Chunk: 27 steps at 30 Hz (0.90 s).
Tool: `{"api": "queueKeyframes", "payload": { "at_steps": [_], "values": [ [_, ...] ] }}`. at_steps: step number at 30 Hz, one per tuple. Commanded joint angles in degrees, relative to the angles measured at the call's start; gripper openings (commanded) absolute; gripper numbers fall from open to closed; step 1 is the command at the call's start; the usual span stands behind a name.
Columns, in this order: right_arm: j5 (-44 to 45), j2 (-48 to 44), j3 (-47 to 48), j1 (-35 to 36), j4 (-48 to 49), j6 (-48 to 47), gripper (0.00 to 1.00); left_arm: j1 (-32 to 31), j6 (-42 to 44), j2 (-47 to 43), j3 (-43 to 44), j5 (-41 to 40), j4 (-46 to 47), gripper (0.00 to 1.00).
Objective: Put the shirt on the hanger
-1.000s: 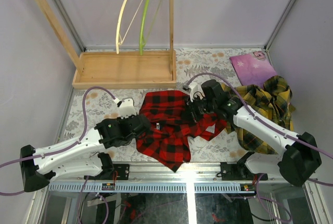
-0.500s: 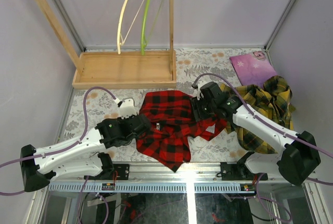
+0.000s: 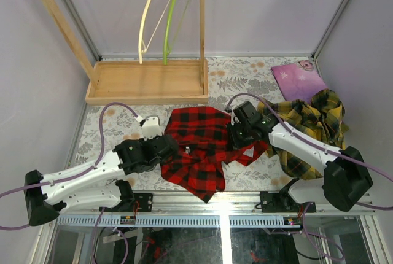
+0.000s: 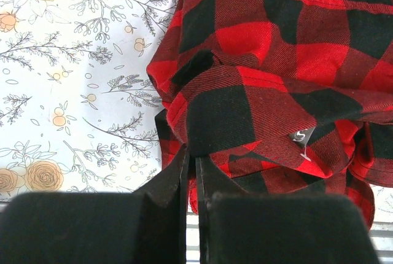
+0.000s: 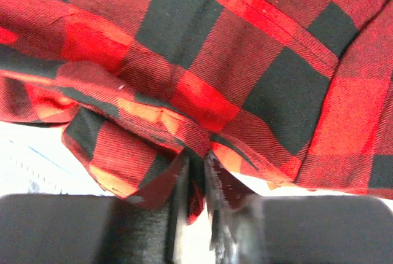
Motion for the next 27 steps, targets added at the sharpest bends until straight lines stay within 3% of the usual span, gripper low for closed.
{"api": "queueKeyframes", "payload": {
  "at_steps": [1, 3, 4, 10, 15, 22, 27],
  "values": [
    [-3.07, -5.26, 0.51, -0.22, 2.37, 1.04, 0.12, 0.39, 0.87, -1.39, 0.78, -0.23, 2.16, 0.0],
    [-2.95, -9.34, 1.0, -0.21, 4.47, 0.9, 0.01, 0.34, 3.27, -2.5, 1.93, 0.79, 3.97, 0.0],
    [-2.35, -11.45, 1.41, -0.2, 5.39, 0.81, 0.0, 0.33, 4.62, -3.15, 2.67, 1.5, 5.07, 0.0],
    [3.39, -20.25, 5.67, 0.11, 10.18, -2.64, 0.0, 0.35, 12.79, -4.85, 10.79, 4.13, 9.97, 0.0],
    [17.89, -23.04, 14.07, 4.07, 10.32, -10.52, 0.0, 0.36, 18.76, -0.44, 24.69, 3.95, 9.17, 0.0],
    [31.4, -15.41, 40.24, 4.36, 6.18, -20.87, 0.0, 0.36, 31.93, 12.5, 56.36, 1.53, 4.49, 0.0],
    [32.74, -6.09, 63.96, 4.37, 2.08, -24.92, 0.0, 0.37, 40.74, 22.46, 82.19, -1.8, 1.22, 0.0]
  ]
}}
